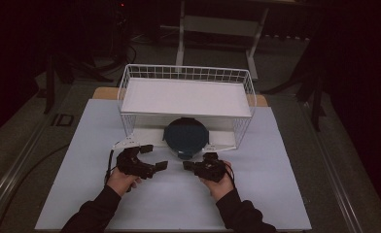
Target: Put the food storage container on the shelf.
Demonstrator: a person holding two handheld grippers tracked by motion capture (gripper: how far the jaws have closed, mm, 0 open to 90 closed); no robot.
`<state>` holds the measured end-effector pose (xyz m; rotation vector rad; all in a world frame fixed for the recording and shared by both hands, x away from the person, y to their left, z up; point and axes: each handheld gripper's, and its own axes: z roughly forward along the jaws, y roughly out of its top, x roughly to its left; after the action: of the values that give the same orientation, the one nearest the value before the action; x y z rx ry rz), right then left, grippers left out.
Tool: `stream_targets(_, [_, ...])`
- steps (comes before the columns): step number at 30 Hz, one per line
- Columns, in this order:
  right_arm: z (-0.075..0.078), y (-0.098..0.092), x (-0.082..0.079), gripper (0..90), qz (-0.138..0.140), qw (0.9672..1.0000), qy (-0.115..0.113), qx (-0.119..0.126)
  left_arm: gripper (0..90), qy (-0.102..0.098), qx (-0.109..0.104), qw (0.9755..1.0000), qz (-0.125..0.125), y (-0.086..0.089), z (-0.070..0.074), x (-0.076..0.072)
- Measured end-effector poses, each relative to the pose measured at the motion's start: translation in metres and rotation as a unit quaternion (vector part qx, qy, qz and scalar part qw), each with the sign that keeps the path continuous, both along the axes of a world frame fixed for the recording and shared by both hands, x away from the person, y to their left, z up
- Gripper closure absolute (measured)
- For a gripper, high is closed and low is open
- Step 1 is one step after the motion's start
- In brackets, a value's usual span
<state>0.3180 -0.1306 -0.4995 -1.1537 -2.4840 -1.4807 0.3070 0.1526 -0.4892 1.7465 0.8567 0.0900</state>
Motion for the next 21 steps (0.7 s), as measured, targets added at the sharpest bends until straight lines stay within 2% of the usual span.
stream_targets(4, [-0.004, 0.001, 0.010, 89.7, -0.019, 0.9998, 0.004, -0.004, 0.0, 0.000, -0.001, 1.0000, 0.000, 0.001, -0.001, 0.000])
stream_targets(5, [-0.005, -0.001, 0.015, 89.7, -0.016, 0.9997, 0.014, 0.009, 0.0, -0.001, -0.001, 1.0000, 0.000, 0.001, -0.001, 0.000])
stream_targets(6, [-0.005, -0.001, 0.017, 89.7, -0.018, 0.9997, 0.014, 0.009, 0.0, 0.001, -0.002, 1.0000, 0.001, 0.002, -0.002, 0.000])
stream_targets(7, [-0.006, 0.001, 0.019, 89.7, -0.025, 0.9997, 0.003, -0.001, 0.0, 0.002, -0.001, 1.0000, 0.000, 0.002, -0.002, 0.000])
stream_targets(9, [-0.007, 0.001, 0.021, 89.7, -0.029, 0.9996, 0.002, -0.004, 0.0, 0.003, -0.003, 1.0000, 0.000, 0.002, -0.003, 0.000])
stream_targets(10, [-0.010, 0.000, 0.029, 89.7, -0.039, 0.9992, 0.011, 0.003, 0.0, 0.002, 0.000, 1.0000, -0.002, 0.002, -0.003, 0.000])
stream_targets(12, [-0.010, 0.001, 0.034, 89.7, -0.045, 0.9990, 0.007, 0.001, 0.0, -0.001, 0.001, 1.0000, -0.002, 0.001, -0.003, -0.001])
stream_targets(17, [-0.008, 0.009, 0.043, 89.7, -0.049, 0.9987, -0.009, -0.009, 0.0, -0.001, -0.001, 1.0000, -0.006, 0.000, -0.004, -0.001])
stream_targets(21, [-0.008, 0.011, 0.050, 89.7, -0.053, 0.9985, -0.010, -0.011, 0.0, -0.006, -0.002, 1.0000, -0.005, 0.001, -0.005, -0.002])
